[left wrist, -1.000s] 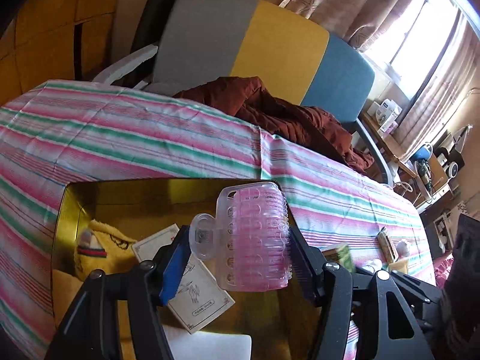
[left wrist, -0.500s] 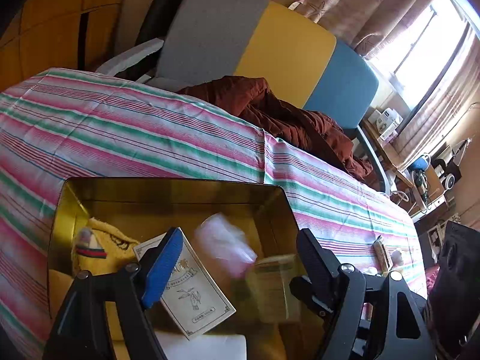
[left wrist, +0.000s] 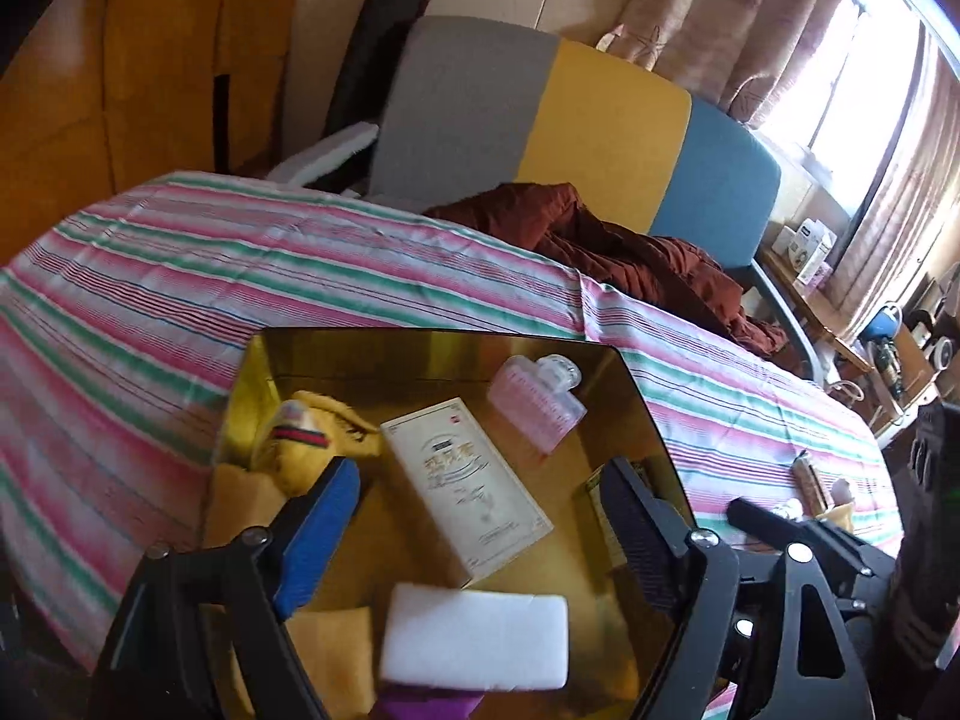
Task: Organize objects
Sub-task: 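Drop the pink roller and green box into the gold tray, opening both tools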
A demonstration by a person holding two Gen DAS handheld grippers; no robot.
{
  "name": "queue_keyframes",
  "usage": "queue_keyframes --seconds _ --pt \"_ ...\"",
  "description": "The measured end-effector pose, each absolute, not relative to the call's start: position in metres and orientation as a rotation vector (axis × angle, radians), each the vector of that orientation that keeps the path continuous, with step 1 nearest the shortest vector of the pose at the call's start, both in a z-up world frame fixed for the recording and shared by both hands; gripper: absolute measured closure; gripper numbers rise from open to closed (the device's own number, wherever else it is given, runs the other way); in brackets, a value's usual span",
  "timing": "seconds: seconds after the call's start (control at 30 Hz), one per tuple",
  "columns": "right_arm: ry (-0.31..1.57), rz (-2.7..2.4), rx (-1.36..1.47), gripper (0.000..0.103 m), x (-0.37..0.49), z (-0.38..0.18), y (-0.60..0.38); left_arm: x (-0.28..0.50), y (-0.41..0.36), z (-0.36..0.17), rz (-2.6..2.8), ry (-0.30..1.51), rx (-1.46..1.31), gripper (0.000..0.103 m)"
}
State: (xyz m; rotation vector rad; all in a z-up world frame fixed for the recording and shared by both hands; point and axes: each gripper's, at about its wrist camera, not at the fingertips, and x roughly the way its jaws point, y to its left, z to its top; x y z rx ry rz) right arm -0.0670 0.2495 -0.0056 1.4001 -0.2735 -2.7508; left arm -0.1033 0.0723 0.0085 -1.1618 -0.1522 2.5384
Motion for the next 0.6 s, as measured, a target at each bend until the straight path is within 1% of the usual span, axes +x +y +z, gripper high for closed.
queue_keyframes --seconds 0.13,0.3,0.5,0.6 --pt "-0.24 -2.785 1.363 0.018 -0.057 -0.002 0.246 -0.085 0.069 0.014 2.602 -0.071 -1.118 0.012" --pt "-0.198 -2.829 1.342 0.01 -0.044 0.001 0.243 -0.066 0.065 0.017 2.621 -0.044 -1.085 0.01" --pt "-0.16 -2.888 1.264 0.01 -0.022 0.009 0.245 -0.049 0.061 0.023 2.661 -0.046 -1.018 0.005" --pt "-0.116 -2.976 1.129 0.01 -0.005 0.021 0.249 -0.039 0.06 0.026 2.681 -0.023 -0.97 0.001"
